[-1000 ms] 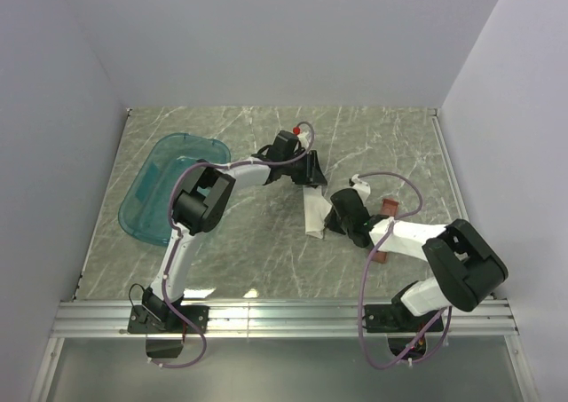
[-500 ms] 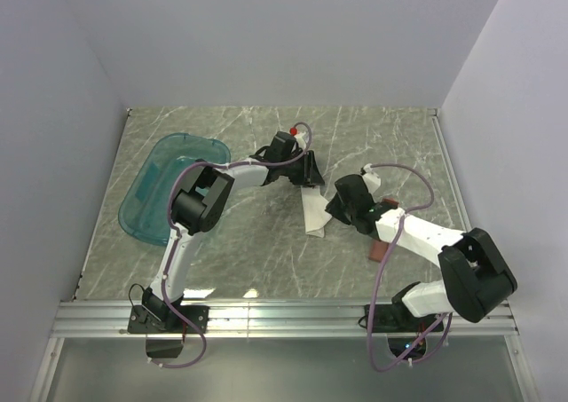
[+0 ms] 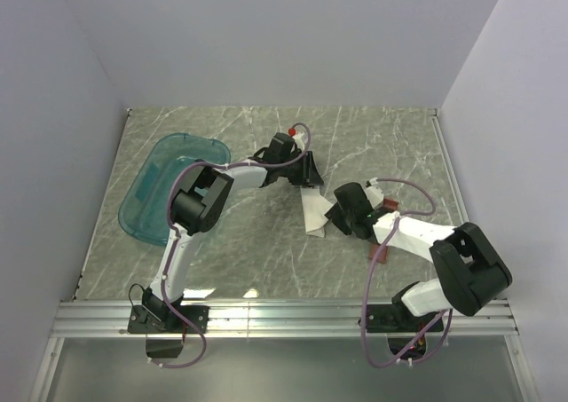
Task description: Place the utensils on the paper napkin and roll it up
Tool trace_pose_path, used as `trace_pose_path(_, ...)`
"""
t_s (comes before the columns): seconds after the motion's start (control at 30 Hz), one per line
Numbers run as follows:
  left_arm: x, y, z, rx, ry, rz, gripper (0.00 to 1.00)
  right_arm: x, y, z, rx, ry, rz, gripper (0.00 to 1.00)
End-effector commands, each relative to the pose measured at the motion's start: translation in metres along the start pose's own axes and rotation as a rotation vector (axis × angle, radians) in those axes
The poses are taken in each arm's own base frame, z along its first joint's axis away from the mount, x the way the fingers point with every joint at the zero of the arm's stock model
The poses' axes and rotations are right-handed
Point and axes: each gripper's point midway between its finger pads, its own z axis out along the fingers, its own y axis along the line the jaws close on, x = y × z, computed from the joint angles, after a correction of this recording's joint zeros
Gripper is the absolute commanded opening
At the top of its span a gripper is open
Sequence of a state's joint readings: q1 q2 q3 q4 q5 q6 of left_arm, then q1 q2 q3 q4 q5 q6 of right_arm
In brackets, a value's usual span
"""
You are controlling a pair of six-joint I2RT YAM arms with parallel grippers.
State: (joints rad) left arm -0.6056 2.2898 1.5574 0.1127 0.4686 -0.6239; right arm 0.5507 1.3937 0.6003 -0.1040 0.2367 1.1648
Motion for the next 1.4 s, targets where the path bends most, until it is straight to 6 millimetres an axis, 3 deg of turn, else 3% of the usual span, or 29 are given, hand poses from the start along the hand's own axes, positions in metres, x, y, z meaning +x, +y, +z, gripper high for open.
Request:
trace_pose_path(0.0,-0.002,0.008,-0.007,-0.040,-0.013,-0.004,0.42,-0.008,0.007,0.010,-0.032,-0.051,0.051,0.48)
trace_pose_path(0.33,0.007,0.014,-0.005,-0.039,-0.001,-0.021,0.41,-0.009,0.014,0.022,-0.132,-0.099,0.120,0.47)
trace_pose_path(0.43,0.008,0.015,-0.005,-0.043,-0.002,-0.020,0.41,-0.010,0.015,0.023,-0.165,-0.112,0.145,0.42)
trace_pose_path(0.57,0.009,0.023,-0.006,-0.071,-0.001,-0.023,0.39,-0.016,-0.009,0.020,-0.097,-0.164,0.168,0.13)
trace_pose_path(0.67,0.009,0.030,-0.010,-0.075,-0.006,-0.041,0.38,-0.020,-0.025,0.017,-0.060,-0.208,0.182,0.00)
trace_pose_path(0.97,0.007,0.035,-0.014,-0.077,-0.012,-0.058,0.37,-0.017,-0.050,0.023,0.032,-0.230,0.168,0.00)
trace_pose_path(1.13,-0.003,0.016,-0.021,-0.018,-0.024,-0.070,0.41,-0.014,-0.038,0.024,-0.002,-0.207,0.109,0.00)
trace_pose_path(1.37,-0.041,-0.030,-0.037,0.079,-0.072,-0.043,0.49,-0.012,-0.030,0.021,-0.035,-0.209,0.057,0.00)
